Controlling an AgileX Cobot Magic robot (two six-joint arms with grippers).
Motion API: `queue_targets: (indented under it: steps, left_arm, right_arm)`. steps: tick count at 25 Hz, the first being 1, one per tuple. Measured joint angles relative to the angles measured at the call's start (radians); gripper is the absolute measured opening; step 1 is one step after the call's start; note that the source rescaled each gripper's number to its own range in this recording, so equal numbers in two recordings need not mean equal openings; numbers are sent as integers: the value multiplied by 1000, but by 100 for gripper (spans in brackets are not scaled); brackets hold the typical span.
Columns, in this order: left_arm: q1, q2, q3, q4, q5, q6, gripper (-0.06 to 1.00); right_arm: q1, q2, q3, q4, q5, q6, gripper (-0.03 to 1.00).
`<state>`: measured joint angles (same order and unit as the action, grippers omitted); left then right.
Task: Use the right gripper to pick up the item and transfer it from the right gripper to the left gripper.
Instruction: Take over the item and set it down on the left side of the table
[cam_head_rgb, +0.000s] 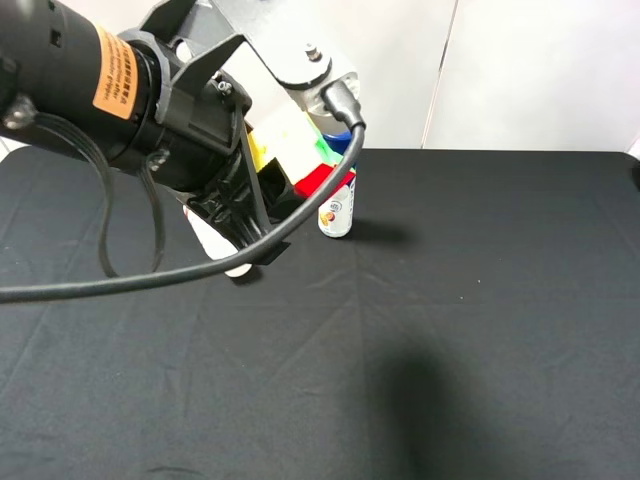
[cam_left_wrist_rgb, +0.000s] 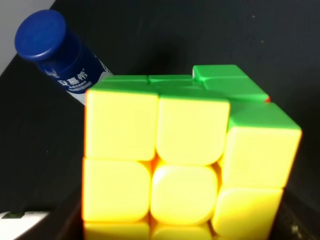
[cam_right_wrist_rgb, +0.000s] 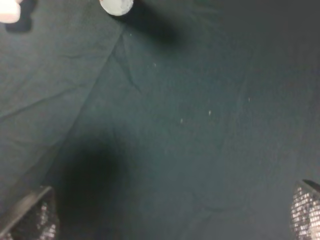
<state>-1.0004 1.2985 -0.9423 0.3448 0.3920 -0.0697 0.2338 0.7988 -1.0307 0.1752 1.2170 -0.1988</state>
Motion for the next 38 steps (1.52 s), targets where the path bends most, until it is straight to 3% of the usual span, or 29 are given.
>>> queue_targets:
  steps: [6, 12, 19, 28, 32, 38]
  left_arm:
    - [0, 0, 0, 0, 0, 0, 0]
    - [0, 0, 0, -9, 0, 0, 0]
    - [0, 0, 0, -76, 1, 0, 0]
    - [0, 0, 0, -96, 19, 0, 0]
    - [0, 0, 0, -188, 22, 49, 0]
    - [0, 0, 0, -380, 23, 211, 0]
  right_arm:
    - [0, -299, 193, -28, -13, 15, 99]
    - [0, -588, 388, -85, -25, 113, 99]
    - [0, -783, 472, -99, -25, 127, 99]
    - [0, -802, 492, -116, -26, 127, 99]
    - [0, -802, 493, -119, -34, 127, 99]
    - [0, -802, 499, -134, -75, 127, 99]
